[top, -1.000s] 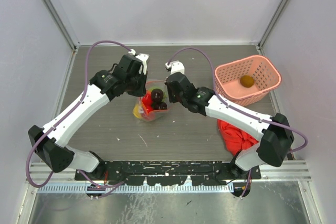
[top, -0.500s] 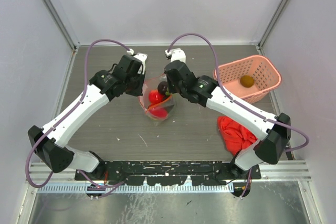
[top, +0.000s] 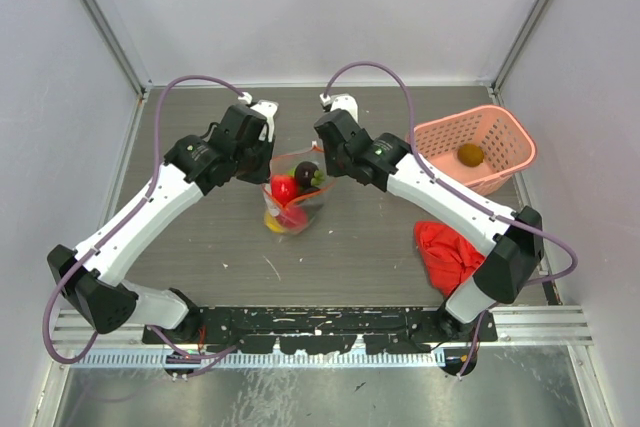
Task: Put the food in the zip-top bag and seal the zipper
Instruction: Place the fake fruit in the zipper food storage bag, then pick up the fake fruit from the bin.
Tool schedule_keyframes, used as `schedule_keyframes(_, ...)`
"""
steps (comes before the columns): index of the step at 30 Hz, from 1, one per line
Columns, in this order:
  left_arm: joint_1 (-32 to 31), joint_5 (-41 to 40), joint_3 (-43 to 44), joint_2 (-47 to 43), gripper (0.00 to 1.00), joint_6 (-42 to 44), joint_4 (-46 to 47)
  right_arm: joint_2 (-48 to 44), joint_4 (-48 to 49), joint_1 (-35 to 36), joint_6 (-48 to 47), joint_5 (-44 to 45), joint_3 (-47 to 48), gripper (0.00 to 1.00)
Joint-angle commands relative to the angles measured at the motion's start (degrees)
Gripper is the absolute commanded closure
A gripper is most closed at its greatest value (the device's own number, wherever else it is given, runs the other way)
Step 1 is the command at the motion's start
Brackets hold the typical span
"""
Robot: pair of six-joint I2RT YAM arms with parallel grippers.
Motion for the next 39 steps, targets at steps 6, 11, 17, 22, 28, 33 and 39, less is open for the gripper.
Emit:
schedule_keyframes(6,0.3,-0.15,3.56,0.69,1.0,0.66,1.2,-4.48,-1.35,-2.75,-4.96,-7.43,5.13,0.46)
schedule_keyframes(11,0.35,-0.54,3.27,0.88,1.0,0.84,1.26,-6.76,-5.02,-9.27,-5.68,-7.79,6.35,0.34)
schedule_keyframes(17,0.3,-0.55,2.98,0.74,1.0,0.97,1.46,-8.61,-6.34,-22.11,-5.82,-8.49,3.5,0.26)
schedule_keyframes(22,0.3,-0.56,2.56,0.49,1.0,1.24,1.78,-8.1,-4.86,-31.63,-6.38,-7.76,0.29,0.23)
schedule_keyframes(28,0.34,-0.66,1.89,-0.05,1.0,1.37,2.12,-5.68,-1.78,-41.59,-7.0,-7.09,-1.27,0.18)
schedule_keyframes(33,0.32,-0.29,1.29,-0.3,1.0,1.37,2.62,-2.07,2.85,-49.76,-6.83,-10.1,-3.56,0.15)
schedule_keyframes(39,0.3,0.03,0.05,-0.58,1.0,1.37,3.09,0.34,14.43,-55.32,-8.25,-13.79,-9.79,0.07)
